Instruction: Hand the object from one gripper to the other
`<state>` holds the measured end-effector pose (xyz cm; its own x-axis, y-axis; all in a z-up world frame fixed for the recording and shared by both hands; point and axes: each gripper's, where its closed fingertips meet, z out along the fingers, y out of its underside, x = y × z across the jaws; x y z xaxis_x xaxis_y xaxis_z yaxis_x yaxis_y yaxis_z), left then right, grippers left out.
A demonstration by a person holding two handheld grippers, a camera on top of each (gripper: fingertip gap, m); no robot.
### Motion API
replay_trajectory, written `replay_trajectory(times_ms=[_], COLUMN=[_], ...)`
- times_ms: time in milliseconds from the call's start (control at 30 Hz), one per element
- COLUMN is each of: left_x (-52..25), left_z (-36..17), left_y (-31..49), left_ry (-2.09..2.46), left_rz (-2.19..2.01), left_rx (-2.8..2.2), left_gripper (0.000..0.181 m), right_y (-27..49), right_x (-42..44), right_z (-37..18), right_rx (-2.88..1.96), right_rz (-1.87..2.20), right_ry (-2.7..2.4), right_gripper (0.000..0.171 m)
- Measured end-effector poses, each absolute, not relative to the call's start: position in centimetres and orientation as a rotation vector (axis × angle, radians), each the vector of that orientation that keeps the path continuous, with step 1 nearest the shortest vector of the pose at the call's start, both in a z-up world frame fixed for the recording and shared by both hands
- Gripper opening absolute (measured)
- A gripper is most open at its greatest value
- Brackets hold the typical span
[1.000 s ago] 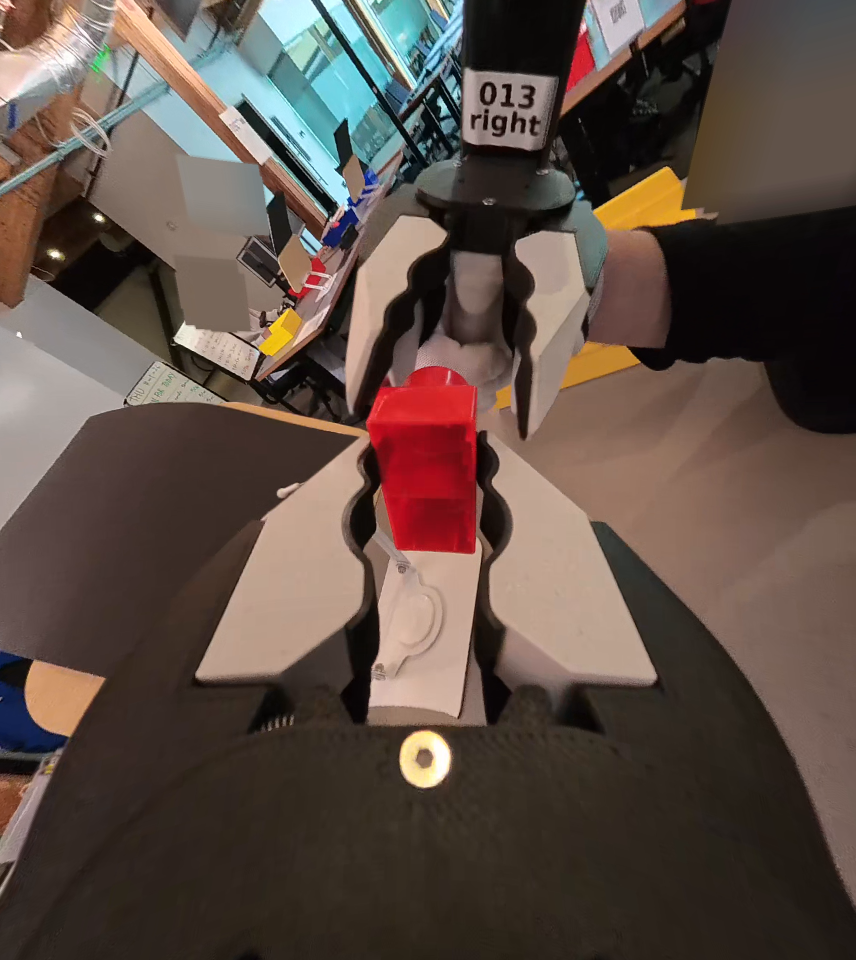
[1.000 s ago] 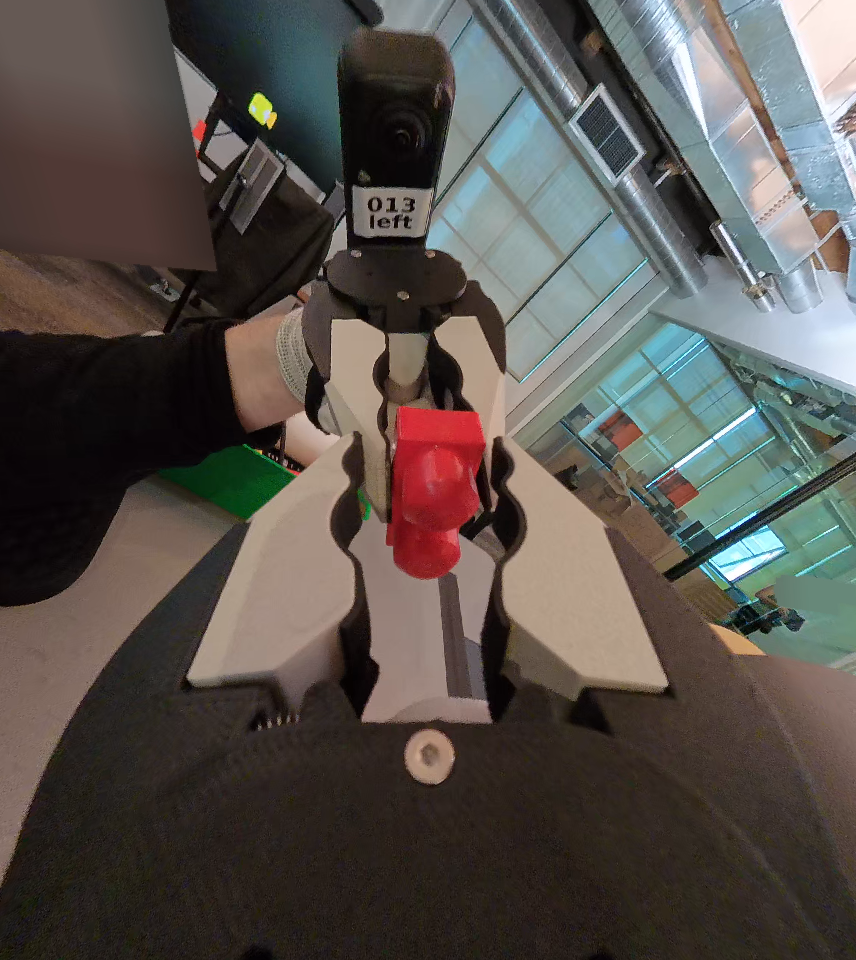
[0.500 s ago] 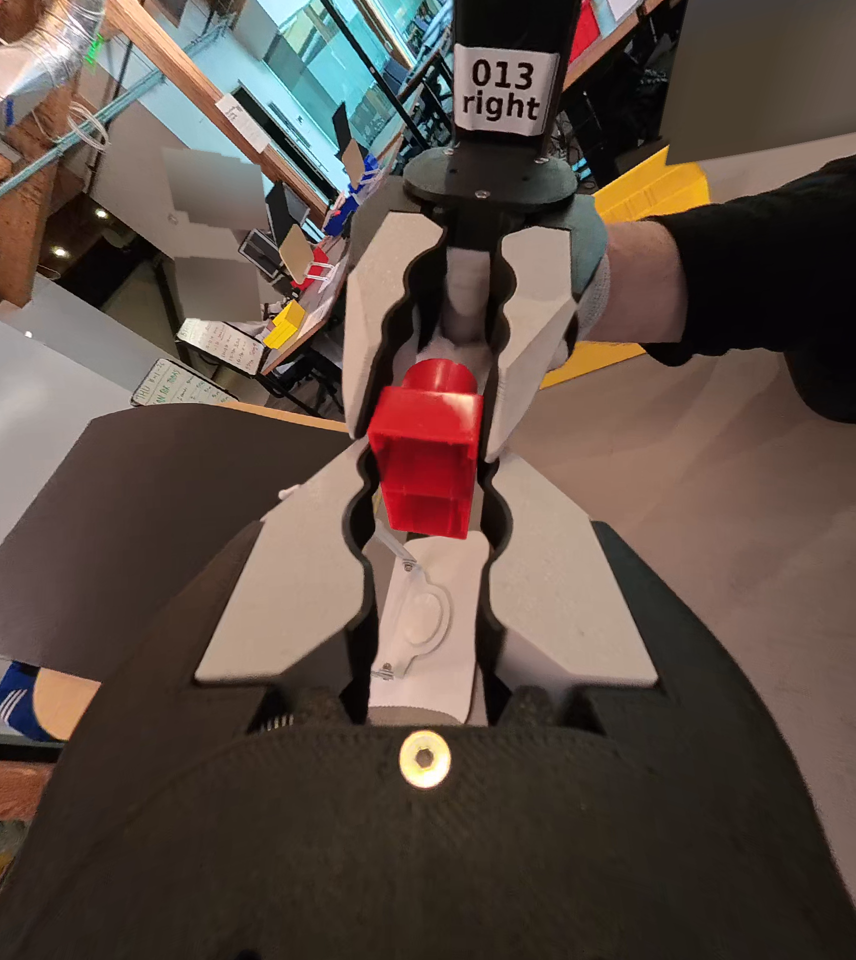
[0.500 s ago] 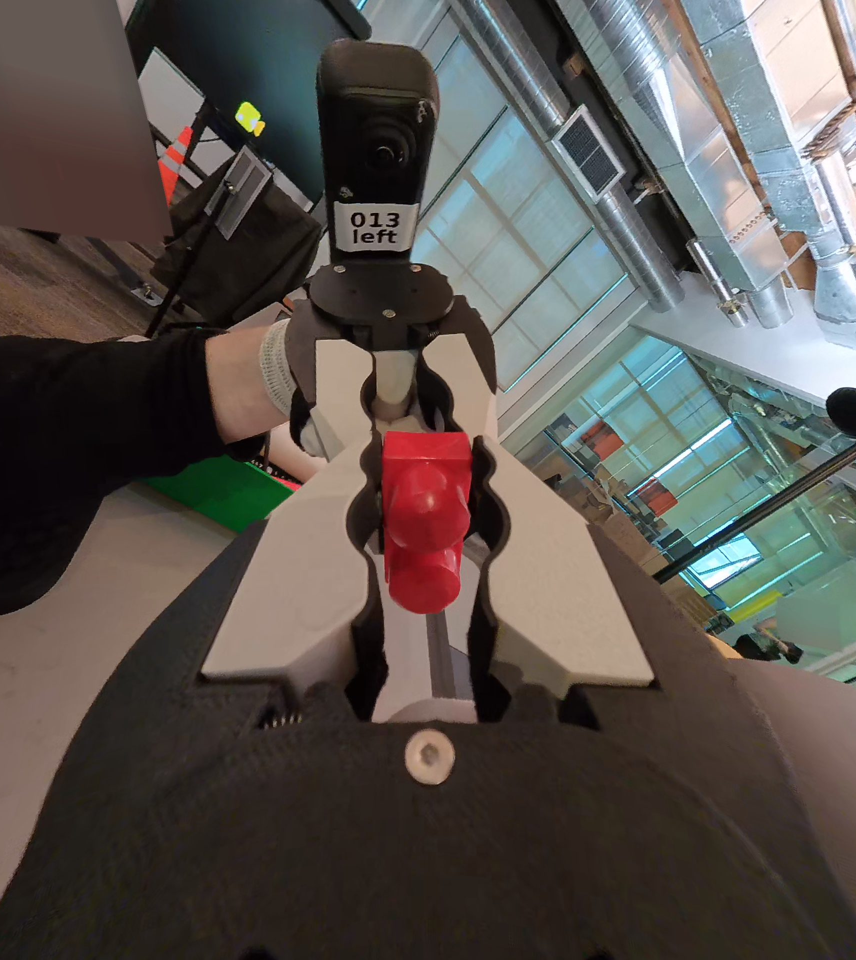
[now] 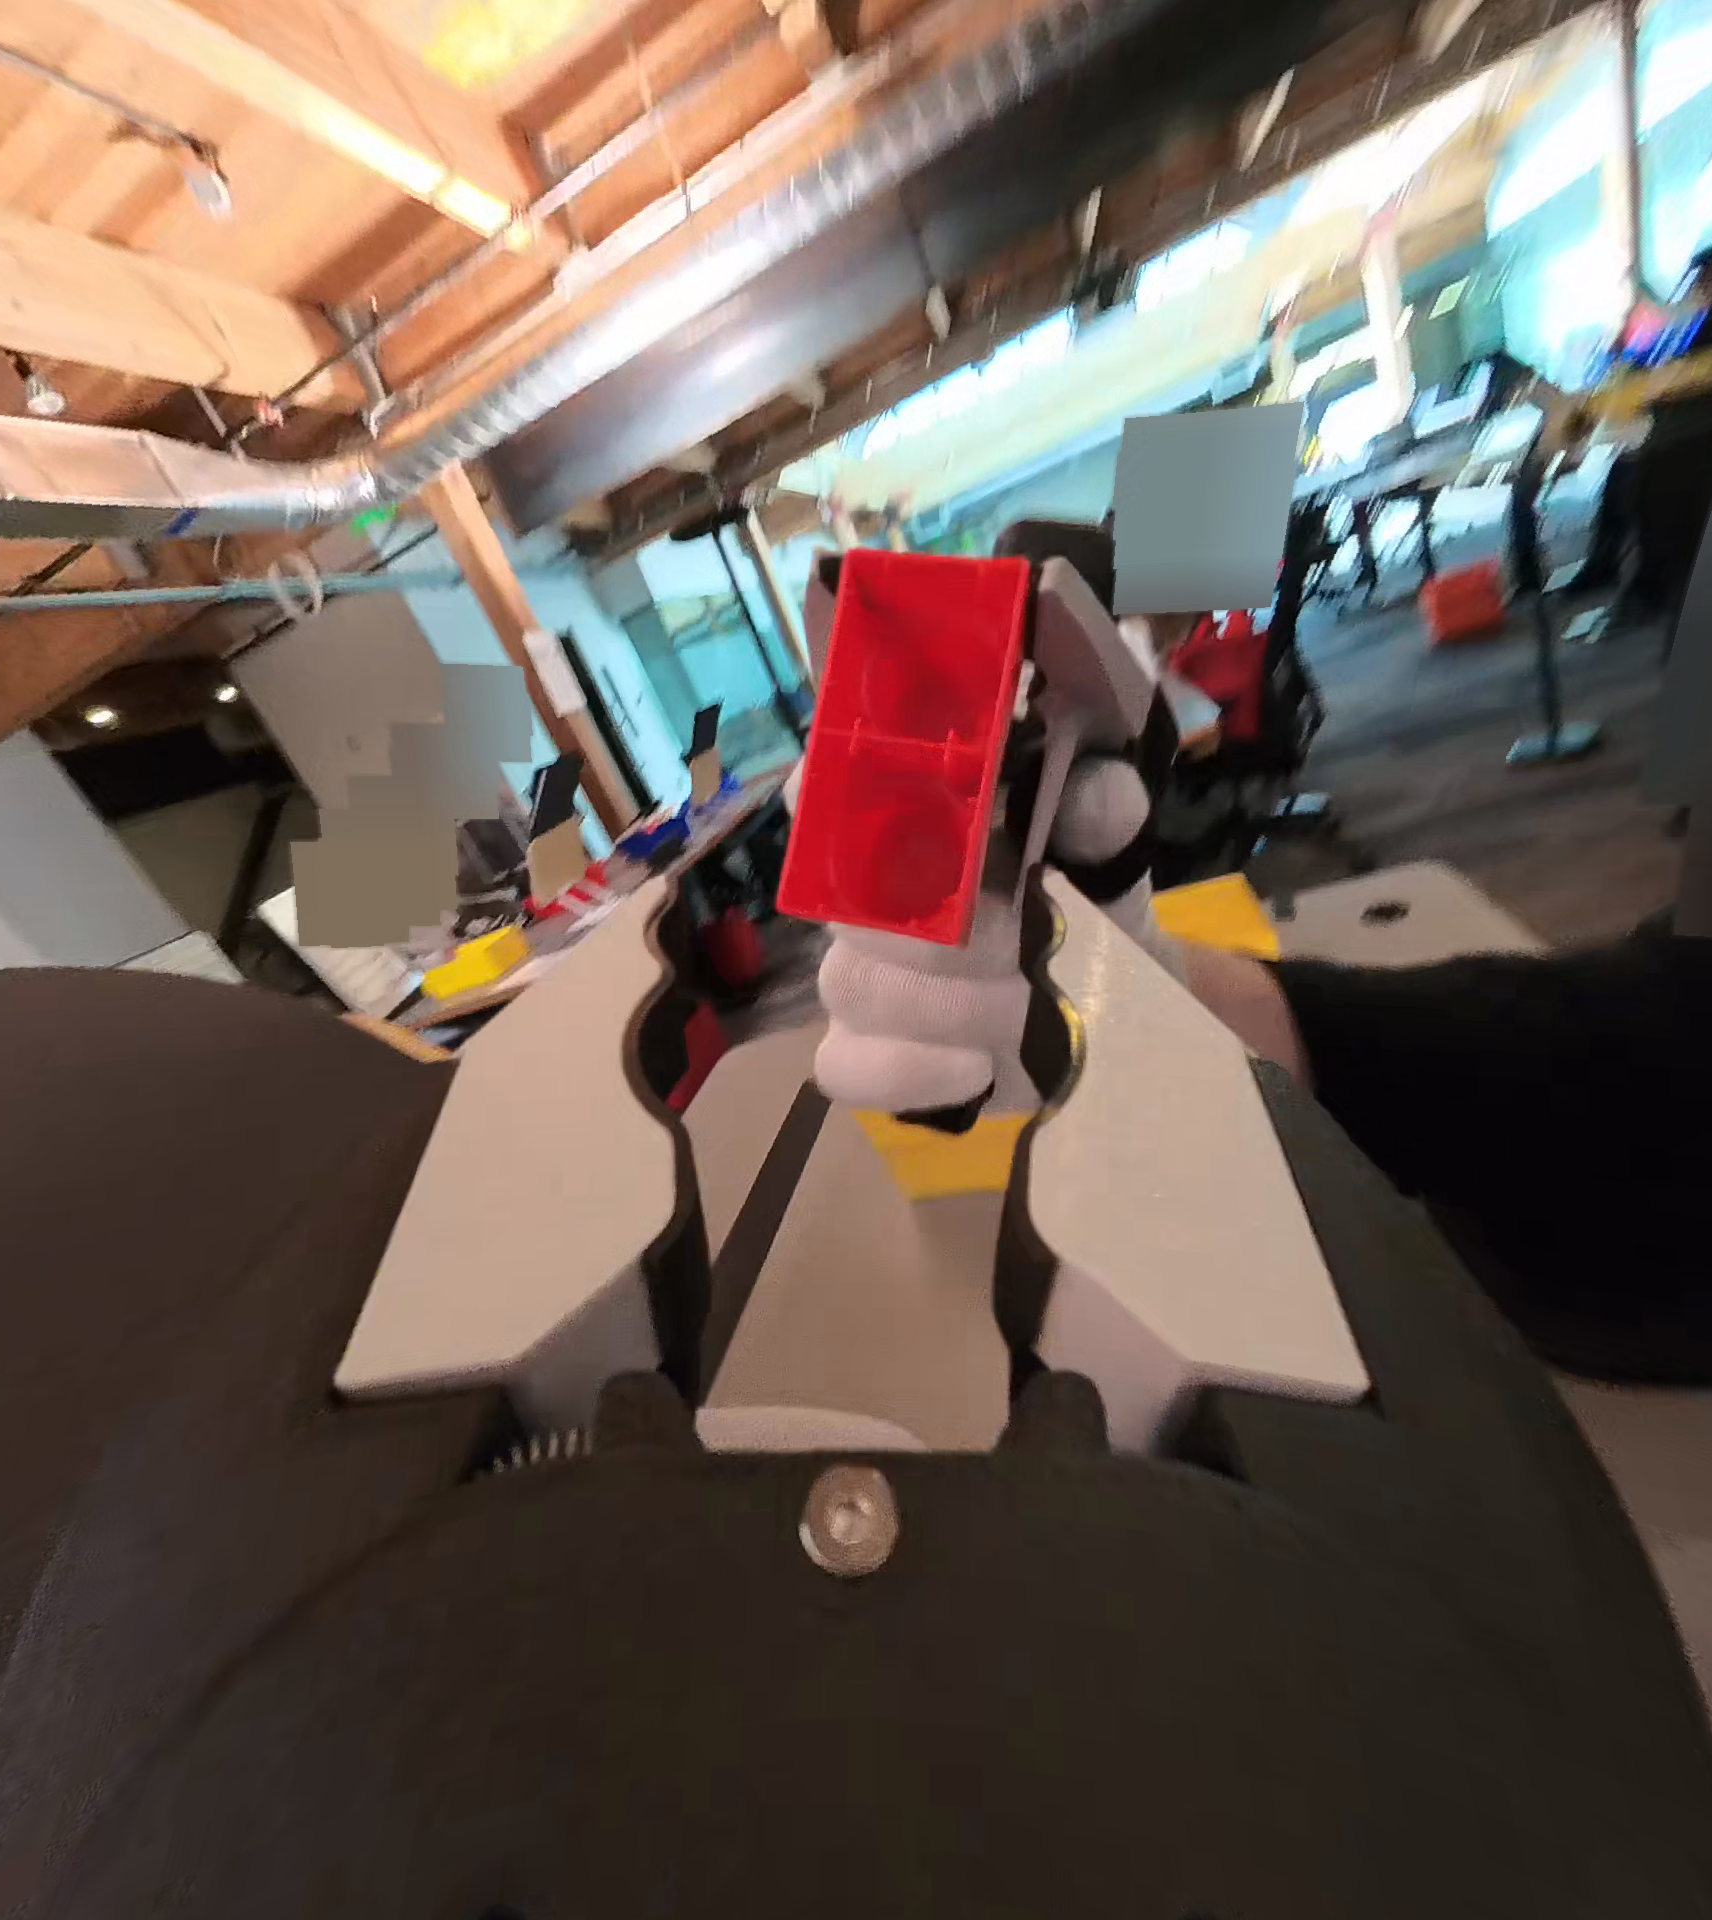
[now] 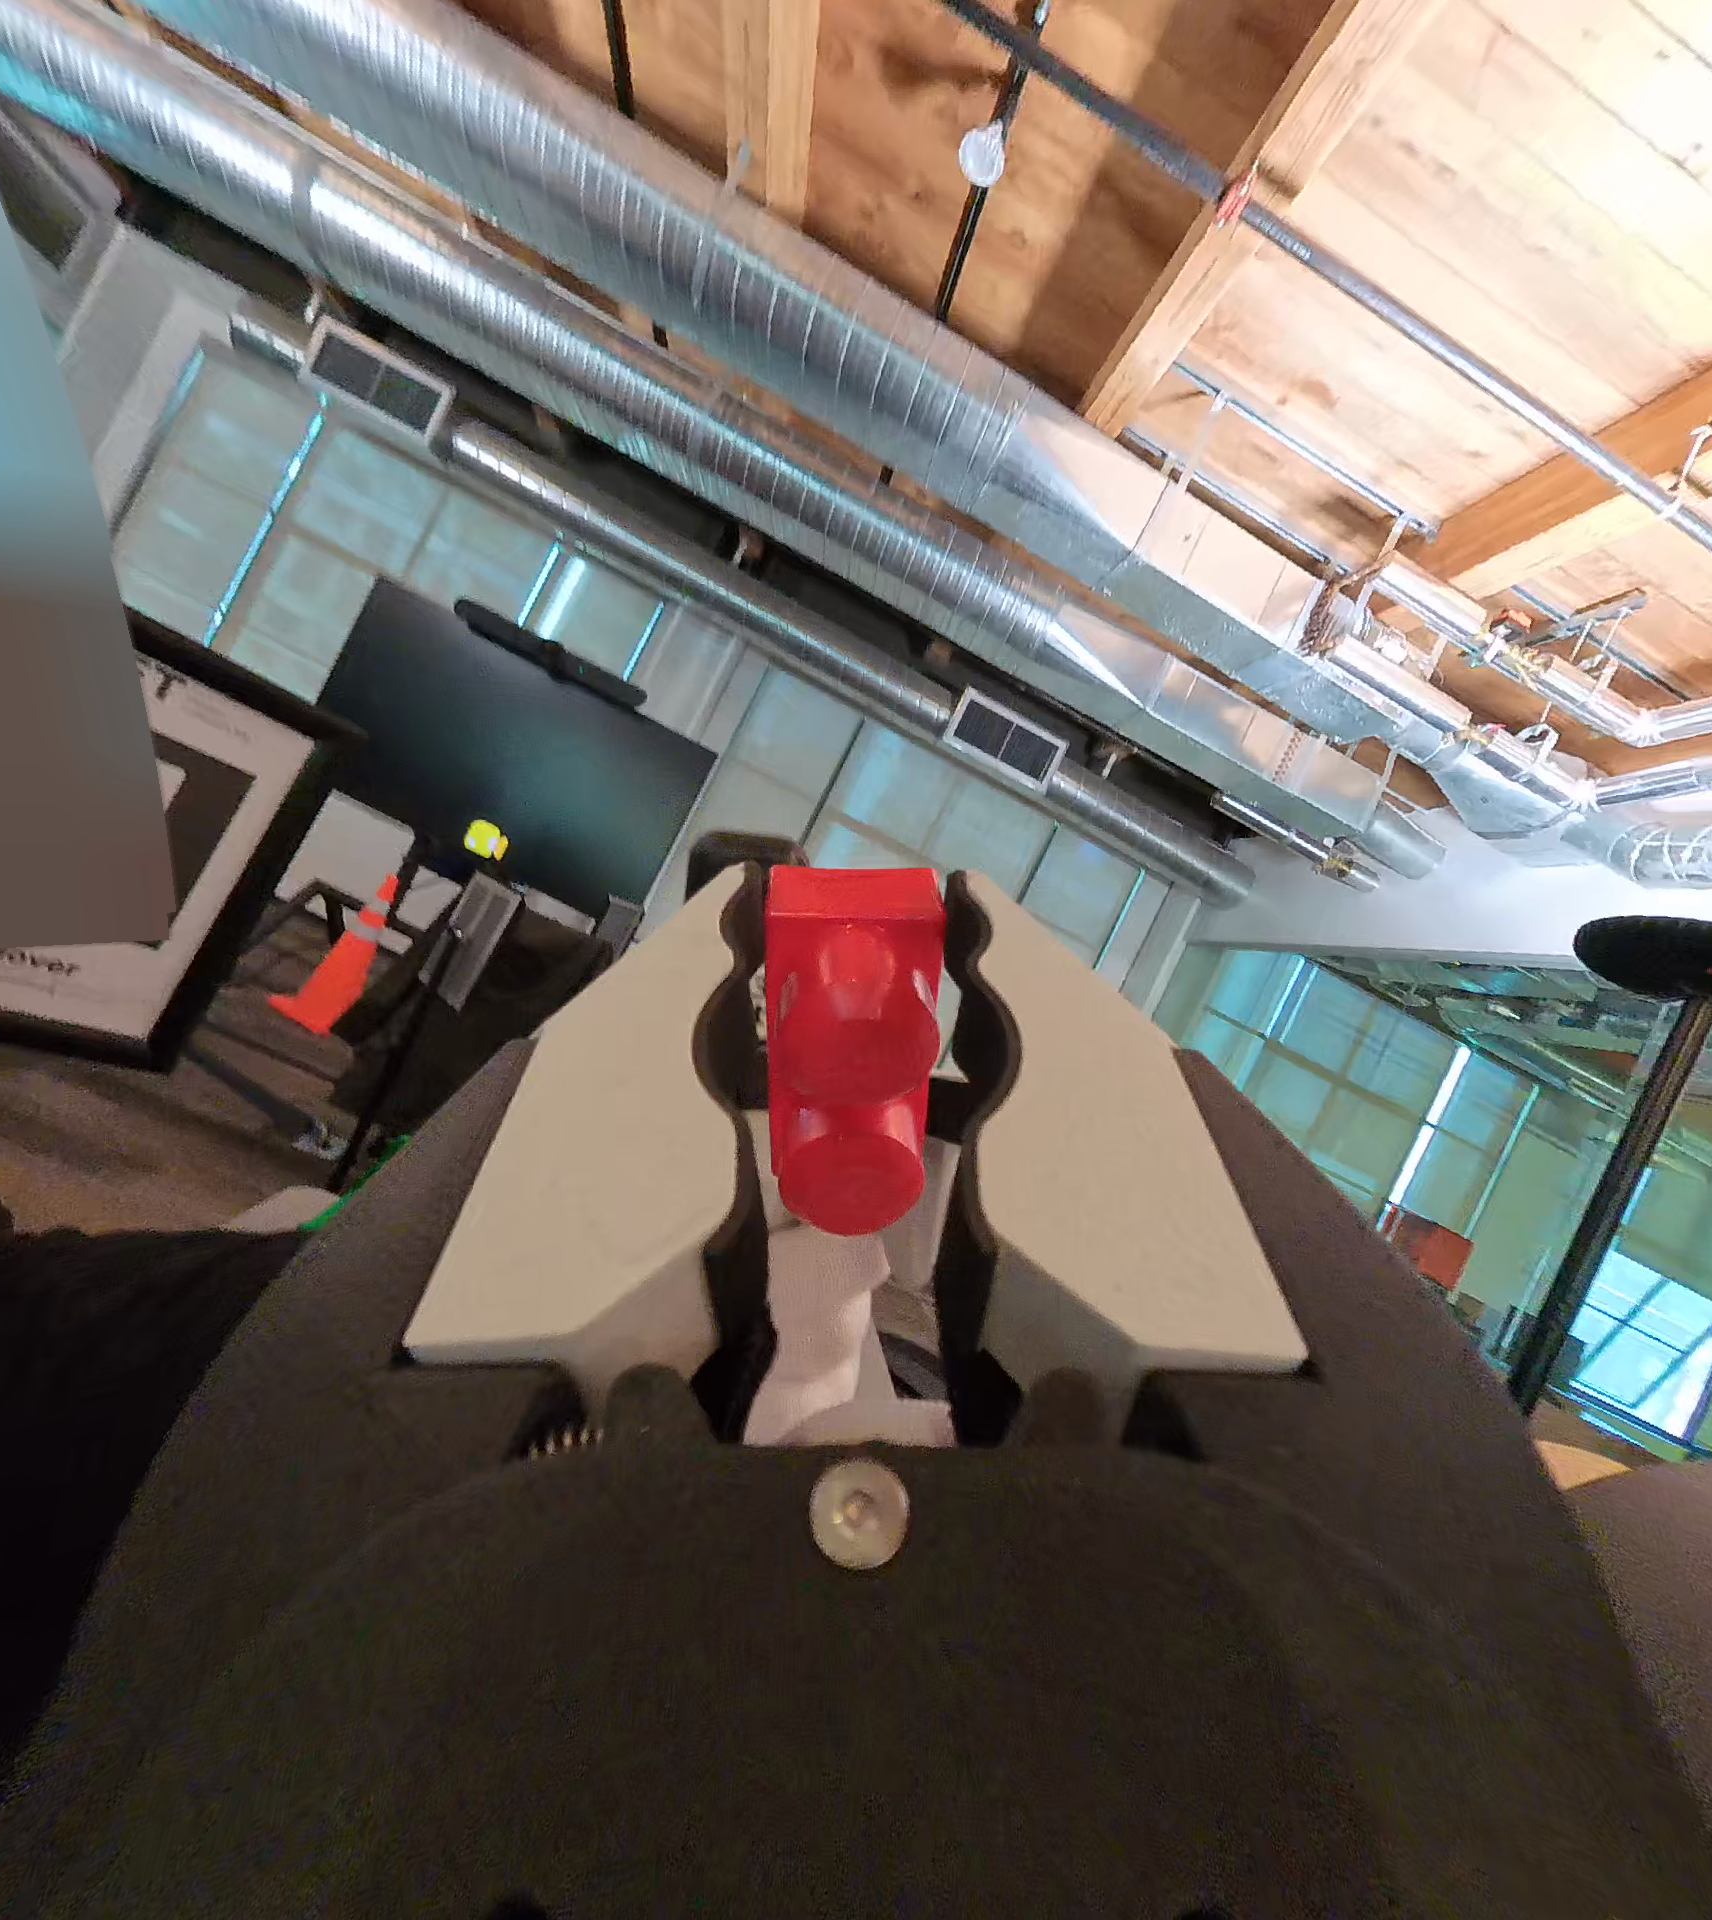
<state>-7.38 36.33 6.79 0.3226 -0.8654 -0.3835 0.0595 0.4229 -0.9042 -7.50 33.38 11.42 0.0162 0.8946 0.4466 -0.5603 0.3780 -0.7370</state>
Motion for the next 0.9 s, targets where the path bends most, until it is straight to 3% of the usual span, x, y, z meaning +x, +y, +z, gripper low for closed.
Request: replay_trajectory(times_ms=[367, 467, 733, 900], left_x=[-5.5, -5.5, -6.0, -6.7], left_z=[8.1, 8.1, 8.3, 7.8], left_y=[35.6, 35.8, 36.2, 37.3], left_ry=[0.901, 0.89, 0.866, 0.94], left_rz=[-1.106, -1.097, -1.063, -0.868], left_rx=[-0.779, -0.774, -0.76, -0.899], left_gripper=[0.049, 0.038, 0.036, 0.036], right_y=[33.7, 34.0, 34.5, 35.0], right_x=[-6.9, -6.8, -7.2, -7.7], right_z=[12.0, 12.1, 12.1, 11.2], right_rx=[-0.365, -0.371, -0.417, -0.484], right_rz=[1.318, 1.329, 1.325, 1.118], right_ry=[-0.929, -0.909, -0.899, -1.032], right_gripper=[0.033, 0.033, 0.033, 0.053])
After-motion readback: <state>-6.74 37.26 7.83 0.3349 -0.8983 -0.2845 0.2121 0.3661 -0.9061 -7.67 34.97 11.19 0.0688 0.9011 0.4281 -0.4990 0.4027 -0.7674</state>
